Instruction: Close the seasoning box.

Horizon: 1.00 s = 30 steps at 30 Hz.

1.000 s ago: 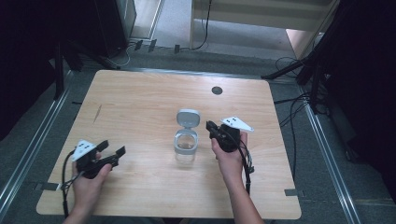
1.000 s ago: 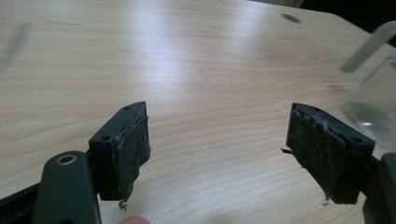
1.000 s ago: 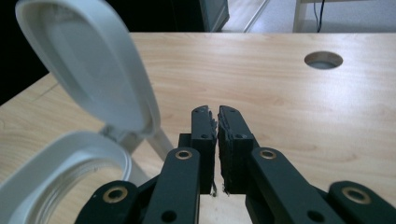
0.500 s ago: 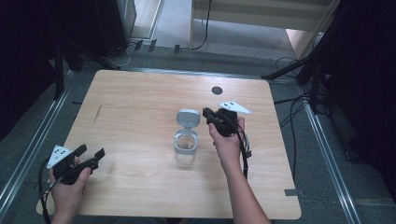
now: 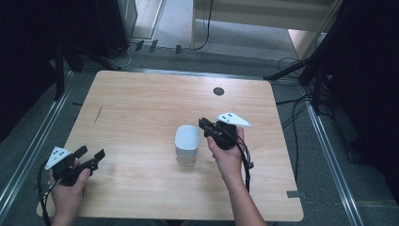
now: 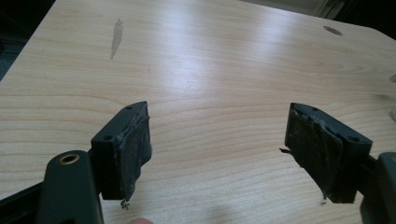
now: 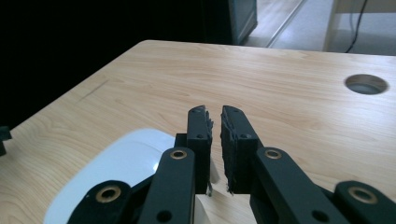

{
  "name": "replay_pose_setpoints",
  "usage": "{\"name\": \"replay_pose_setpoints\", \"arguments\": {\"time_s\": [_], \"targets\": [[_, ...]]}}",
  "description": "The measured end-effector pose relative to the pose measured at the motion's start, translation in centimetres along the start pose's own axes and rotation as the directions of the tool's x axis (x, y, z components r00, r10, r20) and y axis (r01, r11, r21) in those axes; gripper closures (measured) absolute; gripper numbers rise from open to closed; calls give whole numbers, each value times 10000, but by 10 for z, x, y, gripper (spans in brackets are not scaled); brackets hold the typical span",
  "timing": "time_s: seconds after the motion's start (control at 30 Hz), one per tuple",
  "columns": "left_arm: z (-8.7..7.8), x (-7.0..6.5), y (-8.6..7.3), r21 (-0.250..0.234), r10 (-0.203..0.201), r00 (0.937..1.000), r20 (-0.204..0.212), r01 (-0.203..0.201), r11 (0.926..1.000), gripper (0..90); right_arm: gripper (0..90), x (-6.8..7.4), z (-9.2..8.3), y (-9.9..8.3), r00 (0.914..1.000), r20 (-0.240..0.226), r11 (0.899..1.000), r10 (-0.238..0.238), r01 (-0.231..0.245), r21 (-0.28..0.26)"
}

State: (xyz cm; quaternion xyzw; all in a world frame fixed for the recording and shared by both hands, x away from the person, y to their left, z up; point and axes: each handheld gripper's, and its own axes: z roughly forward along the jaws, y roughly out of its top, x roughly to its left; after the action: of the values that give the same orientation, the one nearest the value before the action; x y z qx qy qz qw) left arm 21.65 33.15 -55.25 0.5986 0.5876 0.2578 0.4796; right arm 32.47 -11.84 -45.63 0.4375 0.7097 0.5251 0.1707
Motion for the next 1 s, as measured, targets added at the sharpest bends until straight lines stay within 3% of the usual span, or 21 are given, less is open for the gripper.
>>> {"name": "replay_pose_setpoints", "arguments": {"time_s": [0.1, 0.13, 0.17, 0.23, 0.27, 0.37, 0.43, 0.5, 1.0], "targets": [[0, 0, 0, 10, 10, 10000, 4, -10, 10000, 226, 780, -8, -11, -5, 9999, 151, 9998, 70, -67, -165], [0, 0, 0, 13, 3, 10000, 3, -3, 10000, 226, 664, -15, -19, -8, 9995, 268, 9994, 173, -165, -300], [0, 0, 0, 17, -3, 10000, -13, 3, 10000, 226, 664, -15, -19, -8, 9995, 268, 9994, 173, -165, -300], [0, 0, 0, 34, -8, 10000, -43, 8, 10000, 227, 477, -28, -31, -13, 9984, 420, 9980, 383, -362, -510], [0, 0, 0, 28, 2, 10000, -58, -2, 10000, 227, 477, -28, -31, -13, 9984, 420, 9980, 383, -362, -510], [0, 0, 0, 20, 7, 10000, -66, -7, 10000, 227, 244, -40, -42, -19, 9978, 524, 9981, 417, -393, -465], [0, 0, 0, -12, -2, 10000, -59, 2, 10000, 227, 143, -48, -50, -24, 9975, 616, 9986, 350, -324, -427], [0, 0, 0, 36, -16, 10000, -65, 16, 10000, 227, 140, -60, -59, -30, 9921, 1117, 9982, 565, -537, -277], [0, 0, 0, 36, -68, 10000, -65, 69, 10000, 227, 140, -99, -106, -74, 9737, 2020, 9944, 1054, -1039, -183]]}}
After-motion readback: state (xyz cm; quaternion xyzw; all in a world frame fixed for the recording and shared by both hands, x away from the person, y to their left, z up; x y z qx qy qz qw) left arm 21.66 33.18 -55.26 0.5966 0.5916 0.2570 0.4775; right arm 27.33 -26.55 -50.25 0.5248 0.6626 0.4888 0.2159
